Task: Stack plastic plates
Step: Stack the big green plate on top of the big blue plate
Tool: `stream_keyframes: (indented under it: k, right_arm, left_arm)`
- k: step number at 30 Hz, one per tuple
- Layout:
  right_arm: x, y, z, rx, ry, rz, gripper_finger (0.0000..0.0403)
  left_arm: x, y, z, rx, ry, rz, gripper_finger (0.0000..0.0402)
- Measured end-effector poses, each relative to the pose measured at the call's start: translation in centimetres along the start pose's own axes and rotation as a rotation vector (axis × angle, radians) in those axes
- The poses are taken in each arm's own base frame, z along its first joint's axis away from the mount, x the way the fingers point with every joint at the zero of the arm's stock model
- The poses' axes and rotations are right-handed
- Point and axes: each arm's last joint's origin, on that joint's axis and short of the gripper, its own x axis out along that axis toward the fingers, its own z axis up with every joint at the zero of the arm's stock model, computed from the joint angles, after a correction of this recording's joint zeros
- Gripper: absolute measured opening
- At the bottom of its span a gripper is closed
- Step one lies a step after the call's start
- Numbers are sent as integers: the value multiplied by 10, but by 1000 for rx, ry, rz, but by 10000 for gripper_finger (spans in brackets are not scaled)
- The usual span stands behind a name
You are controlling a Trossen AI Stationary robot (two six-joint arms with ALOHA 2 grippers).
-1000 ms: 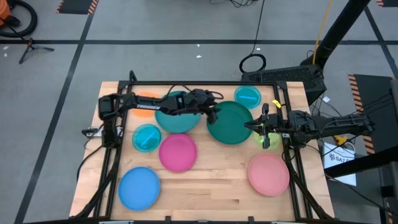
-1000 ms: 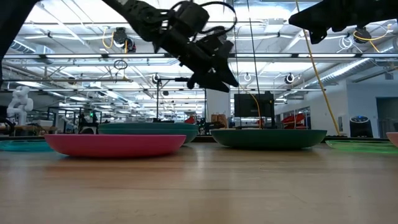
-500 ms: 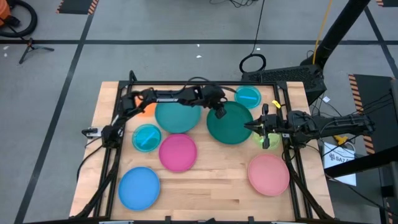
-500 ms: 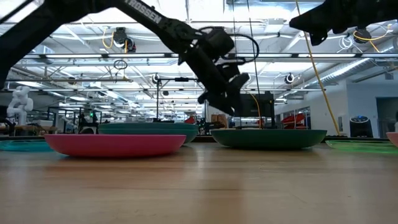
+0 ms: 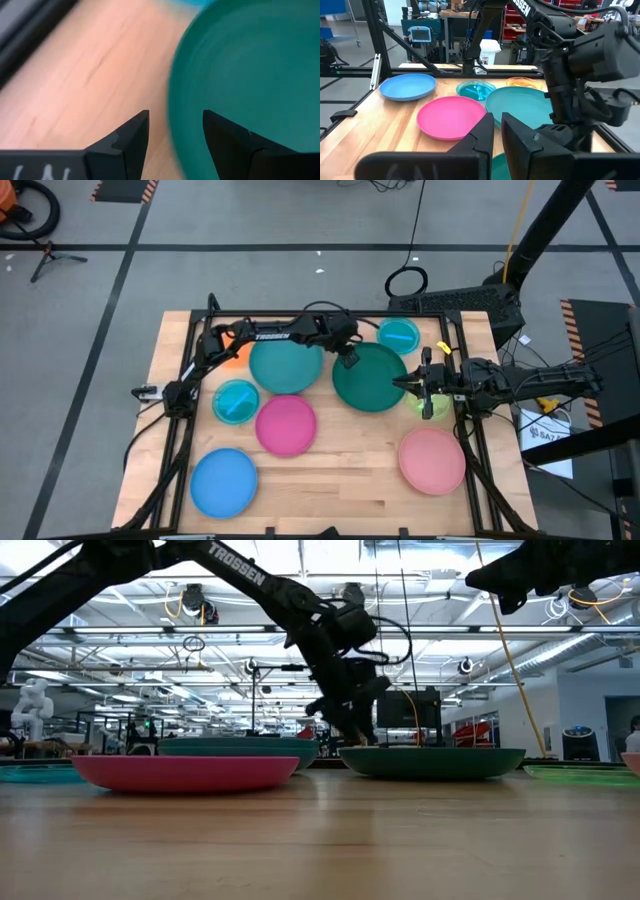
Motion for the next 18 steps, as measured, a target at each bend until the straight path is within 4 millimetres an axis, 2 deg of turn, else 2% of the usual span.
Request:
stream_keyframes:
  k: [4,12,18]
  right_arm:
    - [0,0,0,0,0,-1,29]
    - [0,0,0,0,0,-2,29]
    - [0,0,0,0,0,-3,29]
  left_arm:
    - [0,1,-7,8,70,13,191]
    - [0,2,-3,6,34,23,191]
    - [7,2,-8,11,64,22,190]
